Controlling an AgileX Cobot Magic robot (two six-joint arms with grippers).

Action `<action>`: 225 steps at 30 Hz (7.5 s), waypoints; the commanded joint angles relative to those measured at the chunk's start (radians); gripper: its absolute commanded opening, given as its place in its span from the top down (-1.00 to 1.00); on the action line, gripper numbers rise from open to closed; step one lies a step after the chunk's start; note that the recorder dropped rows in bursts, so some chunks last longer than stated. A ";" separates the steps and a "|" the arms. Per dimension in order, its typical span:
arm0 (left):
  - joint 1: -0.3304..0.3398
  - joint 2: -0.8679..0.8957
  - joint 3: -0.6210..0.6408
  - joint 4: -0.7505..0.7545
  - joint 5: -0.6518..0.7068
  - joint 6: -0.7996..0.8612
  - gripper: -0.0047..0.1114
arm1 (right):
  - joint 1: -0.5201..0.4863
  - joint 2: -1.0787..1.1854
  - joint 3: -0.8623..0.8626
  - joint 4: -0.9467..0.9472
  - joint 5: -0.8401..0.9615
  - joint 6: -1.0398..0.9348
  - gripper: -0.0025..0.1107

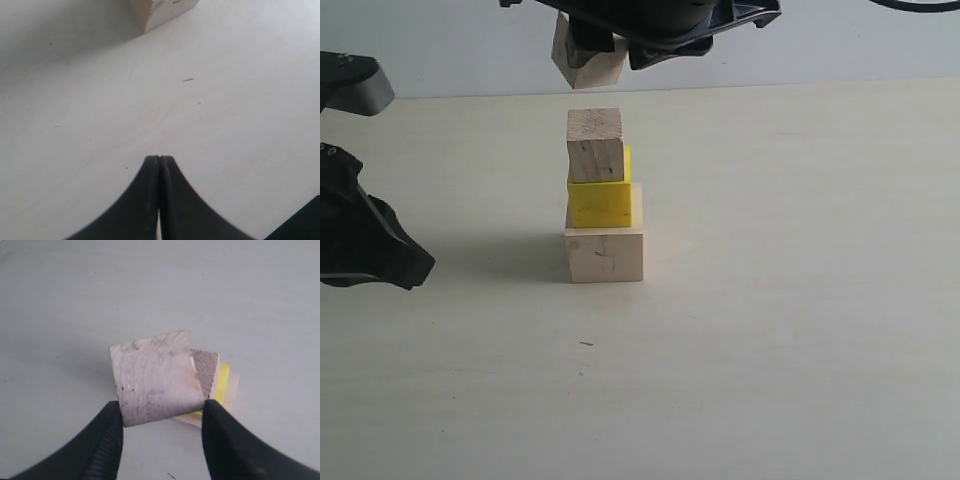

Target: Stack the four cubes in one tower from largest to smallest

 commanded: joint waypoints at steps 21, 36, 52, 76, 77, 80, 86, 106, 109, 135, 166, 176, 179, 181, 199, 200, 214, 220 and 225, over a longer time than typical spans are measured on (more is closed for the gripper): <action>0.001 -0.002 0.004 -0.002 -0.012 0.004 0.92 | 0.000 0.096 -0.178 -0.051 0.221 0.082 0.68; 0.001 -0.002 0.004 -0.009 -0.002 0.004 0.92 | 0.002 0.182 -0.179 0.026 0.189 0.118 0.68; 0.001 -0.002 0.004 -0.009 -0.002 0.004 0.92 | 0.002 0.174 -0.179 -0.032 0.147 0.114 0.68; 0.001 -0.002 0.004 -0.028 0.001 0.006 0.92 | 0.007 0.258 -0.388 -0.030 0.392 0.073 0.70; 0.001 -0.002 0.004 -0.032 0.000 0.006 0.92 | 0.007 0.258 -0.388 -0.043 0.392 0.080 0.70; 0.001 -0.002 0.004 -0.039 0.003 0.006 0.92 | 0.007 0.258 -0.388 -0.053 0.370 0.085 0.70; 0.001 -0.002 0.004 -0.039 0.014 0.006 0.92 | 0.007 0.301 -0.388 -0.039 0.354 0.080 0.70; 0.001 -0.002 0.004 -0.039 0.021 0.008 0.92 | 0.007 0.305 -0.388 -0.058 0.356 0.089 0.46; 0.001 -0.002 0.004 -0.039 0.021 0.008 0.92 | 0.007 0.305 -0.388 -0.069 0.356 0.089 0.35; 0.001 -0.002 0.004 -0.039 0.021 0.008 0.92 | 0.007 0.303 -0.388 -0.065 0.353 0.089 -0.08; 0.001 -0.002 0.004 -0.048 0.027 0.032 0.92 | 0.007 0.294 -0.388 0.088 0.419 -0.095 -0.08; 0.001 -0.002 0.004 -0.047 0.025 0.039 0.92 | 0.007 0.274 -0.388 0.133 0.419 -0.106 -0.08; 0.001 -0.002 0.004 -0.047 0.025 0.046 0.92 | 0.007 0.241 -0.388 0.133 0.419 -0.107 -0.08; 0.001 -0.002 0.004 -0.047 0.023 0.048 0.92 | 0.007 0.215 -0.388 0.133 0.419 -0.126 -0.08; 0.001 -0.002 0.004 -0.047 0.017 0.052 0.92 | 0.007 0.166 -0.173 0.099 0.419 -0.189 0.25; 0.001 -0.002 0.004 -0.047 0.016 0.052 0.92 | 0.007 0.166 -0.173 0.101 0.419 -0.189 0.25; 0.001 -0.002 0.004 -0.047 0.014 0.052 0.92 | 0.007 0.255 -0.173 0.120 0.419 -0.191 0.25; 0.001 -0.002 0.004 -0.047 0.014 0.052 0.92 | 0.007 0.247 -0.209 0.115 0.419 -0.189 0.25; 0.001 -0.002 0.004 -0.047 0.003 0.052 0.92 | 0.007 0.219 -0.285 0.110 0.419 -0.299 0.22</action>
